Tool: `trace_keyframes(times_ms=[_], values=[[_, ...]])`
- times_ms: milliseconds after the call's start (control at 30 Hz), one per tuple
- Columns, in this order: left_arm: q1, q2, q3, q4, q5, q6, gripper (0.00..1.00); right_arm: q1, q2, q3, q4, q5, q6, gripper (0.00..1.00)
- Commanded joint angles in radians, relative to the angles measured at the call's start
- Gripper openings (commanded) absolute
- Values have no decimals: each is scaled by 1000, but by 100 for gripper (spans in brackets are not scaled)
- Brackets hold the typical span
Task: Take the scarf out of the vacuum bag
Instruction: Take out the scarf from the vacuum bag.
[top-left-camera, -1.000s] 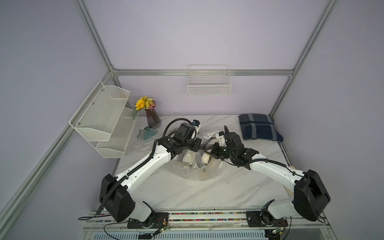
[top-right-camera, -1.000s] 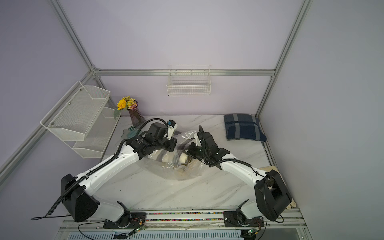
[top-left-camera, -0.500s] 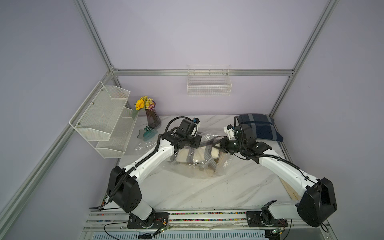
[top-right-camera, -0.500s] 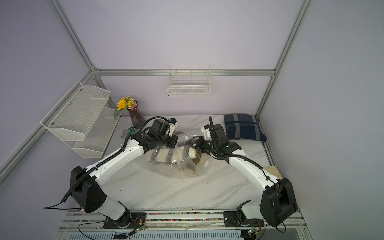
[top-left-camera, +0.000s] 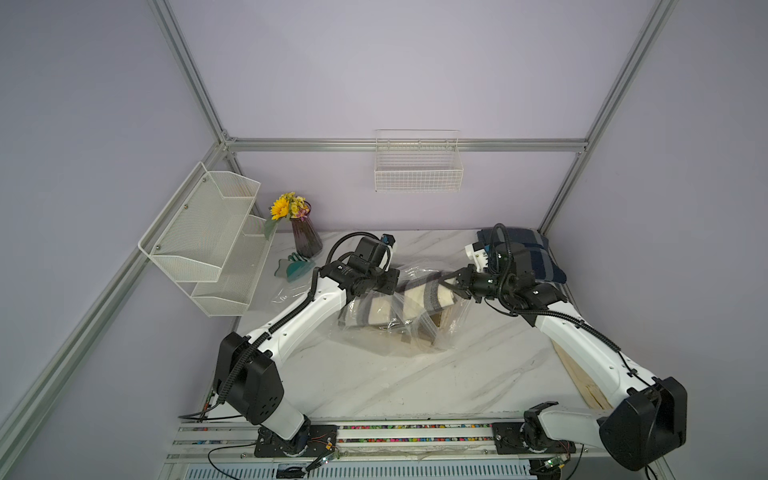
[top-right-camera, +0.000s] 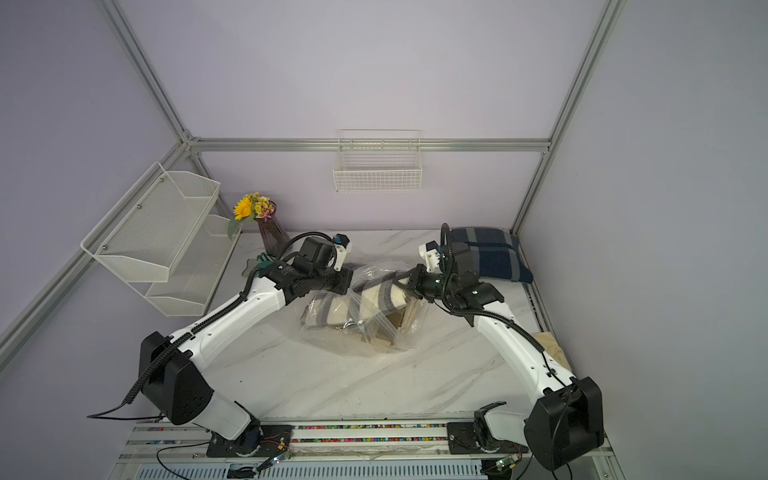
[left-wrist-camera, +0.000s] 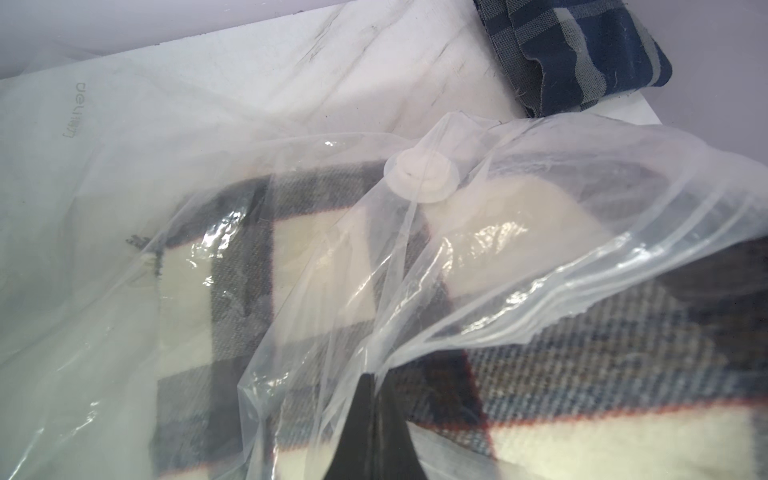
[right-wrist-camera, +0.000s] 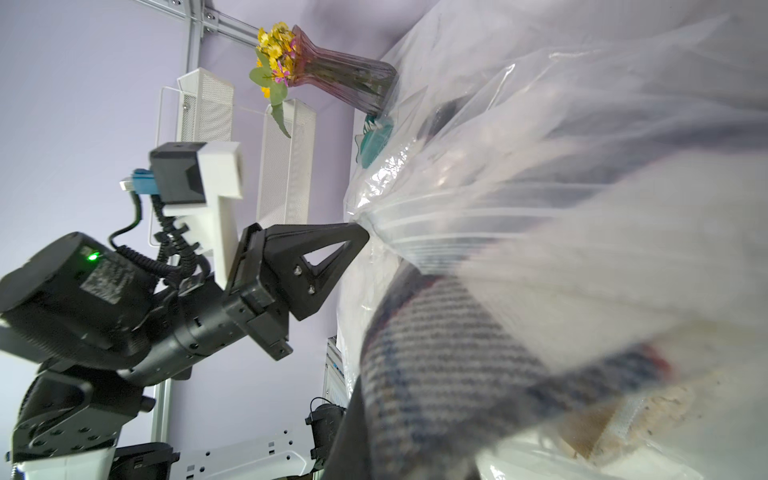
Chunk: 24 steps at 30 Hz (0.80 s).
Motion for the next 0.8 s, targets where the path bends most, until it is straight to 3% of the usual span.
trace_keyframes(times_ms=[0,467,767], values=[[30,-9,3,2,-1,-16,0,-37,-47,26,41,-65,-15,2],[41,29,27,-8,7,-14,0,-82,-141,32,-183,-141,-151,2],[45,63,72,-56,-15,-36,0,-86,-191,66,-644,53,-396,2]])
